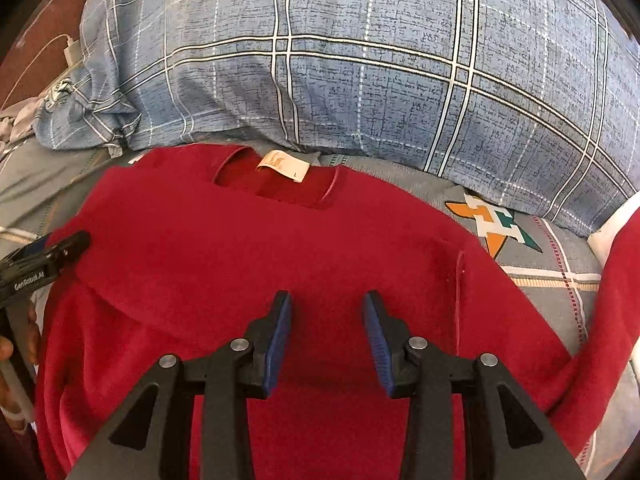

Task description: Fold small clothes

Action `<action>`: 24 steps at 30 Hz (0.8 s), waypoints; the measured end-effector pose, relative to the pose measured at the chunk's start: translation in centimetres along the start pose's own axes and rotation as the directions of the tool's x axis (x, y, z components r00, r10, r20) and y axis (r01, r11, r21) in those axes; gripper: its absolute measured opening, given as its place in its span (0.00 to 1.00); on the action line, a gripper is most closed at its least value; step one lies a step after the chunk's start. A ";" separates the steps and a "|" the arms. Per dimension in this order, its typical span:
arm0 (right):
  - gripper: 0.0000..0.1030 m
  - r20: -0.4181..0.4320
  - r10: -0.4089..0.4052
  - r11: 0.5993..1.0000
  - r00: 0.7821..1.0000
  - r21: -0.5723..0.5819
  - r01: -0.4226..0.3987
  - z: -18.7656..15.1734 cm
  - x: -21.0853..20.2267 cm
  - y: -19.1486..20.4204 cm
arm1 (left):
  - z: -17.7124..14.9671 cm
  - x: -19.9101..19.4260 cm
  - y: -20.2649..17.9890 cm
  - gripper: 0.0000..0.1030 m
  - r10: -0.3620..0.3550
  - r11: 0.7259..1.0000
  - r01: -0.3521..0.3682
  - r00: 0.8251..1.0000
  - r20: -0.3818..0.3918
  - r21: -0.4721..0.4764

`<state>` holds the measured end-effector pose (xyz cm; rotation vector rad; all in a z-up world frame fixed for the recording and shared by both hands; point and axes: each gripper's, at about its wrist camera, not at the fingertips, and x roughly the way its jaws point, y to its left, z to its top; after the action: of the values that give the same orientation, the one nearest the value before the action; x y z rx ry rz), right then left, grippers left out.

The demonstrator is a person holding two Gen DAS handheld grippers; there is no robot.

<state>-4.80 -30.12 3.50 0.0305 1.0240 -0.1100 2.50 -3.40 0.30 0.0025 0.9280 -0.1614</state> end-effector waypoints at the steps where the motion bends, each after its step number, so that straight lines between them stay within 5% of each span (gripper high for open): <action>1: 0.37 -0.004 -0.003 1.000 1.000 -0.005 0.003 0.0 0.0 0.1 | 0.0 0.1 0.0 0.98 0.001 1.000 -0.001 1.000 0.000 0.001; 12: 0.48 -0.008 0.070 0.997 0.998 0.039 -0.070 -2.7 -5.4 -1.4 | -0.3 -1.2 1.3 0.98 -0.074 0.996 0.073 0.997 -0.008 -0.051; 17: 0.51 0.029 0.034 0.998 0.999 0.043 -0.035 -4.9 -8.4 -2.4 | -1.5 -3.0 1.1 0.98 -0.099 0.994 0.099 0.995 0.015 -0.034; 24: 0.56 0.042 -0.002 0.978 0.999 0.206 -0.007 -7.6 -10.3 -7.5 | -3.2 -5.5 -1.6 0.98 -0.123 0.991 0.121 0.992 0.037 0.053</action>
<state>-17.36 -36.20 8.55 0.2177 0.9668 -0.2140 -3.54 -3.98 2.86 -0.0108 0.8842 -0.2970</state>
